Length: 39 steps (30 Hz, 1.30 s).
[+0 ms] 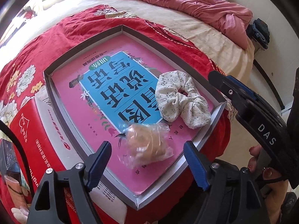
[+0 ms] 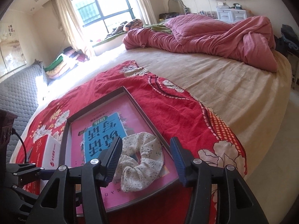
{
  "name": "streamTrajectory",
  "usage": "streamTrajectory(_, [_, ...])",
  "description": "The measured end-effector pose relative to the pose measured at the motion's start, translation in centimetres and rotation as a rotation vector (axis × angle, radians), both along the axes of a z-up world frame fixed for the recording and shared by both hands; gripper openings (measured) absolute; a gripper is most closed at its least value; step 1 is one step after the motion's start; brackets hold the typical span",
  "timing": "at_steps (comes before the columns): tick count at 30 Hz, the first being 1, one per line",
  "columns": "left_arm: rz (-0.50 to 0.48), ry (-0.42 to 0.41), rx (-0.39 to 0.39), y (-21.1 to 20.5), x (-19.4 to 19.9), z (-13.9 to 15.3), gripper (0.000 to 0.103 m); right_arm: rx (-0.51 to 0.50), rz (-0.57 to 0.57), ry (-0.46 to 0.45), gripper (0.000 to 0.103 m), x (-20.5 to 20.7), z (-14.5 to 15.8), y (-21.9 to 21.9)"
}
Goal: Organize soft objects
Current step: 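Open the right tool dropping the scrunchie while the left tool releases the bread bag onto the tray, then move both open tools back toward the pile of soft items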
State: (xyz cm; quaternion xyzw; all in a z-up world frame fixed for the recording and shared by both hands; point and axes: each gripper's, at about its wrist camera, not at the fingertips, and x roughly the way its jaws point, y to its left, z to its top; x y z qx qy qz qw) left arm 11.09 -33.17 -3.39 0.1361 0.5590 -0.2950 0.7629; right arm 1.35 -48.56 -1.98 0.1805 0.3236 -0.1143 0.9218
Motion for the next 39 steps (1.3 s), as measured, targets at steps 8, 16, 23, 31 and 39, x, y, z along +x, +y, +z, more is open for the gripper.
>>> streamTrajectory(8, [0.075,-0.060,-0.038,2.1,-0.2,1.9,0.080,-0.020,0.006,-0.022,0.059,-0.3,0.7,0.4])
streamTrajectory(16, [0.129,-0.170,-0.039,4.4,-1.6,4.4,0.081,-0.067,0.045,-0.045,0.072,-0.4,1.7,2.4])
streamTrajectory(23, [0.167,-0.240,-0.049,6.6,-2.8,6.0,0.081,-0.104,0.082,-0.055,0.074,-0.5,2.7,4.3])
streamTrajectory(31, [0.222,-0.270,-0.061,9.8,-3.8,7.0,0.081,-0.134,0.136,-0.080,0.074,-0.7,4.6,7.4])
streamTrajectory(39, [0.286,-0.283,-0.069,13.1,-4.4,7.7,0.081,-0.163,0.206,-0.113,0.074,-1.0,6.4,10.9])
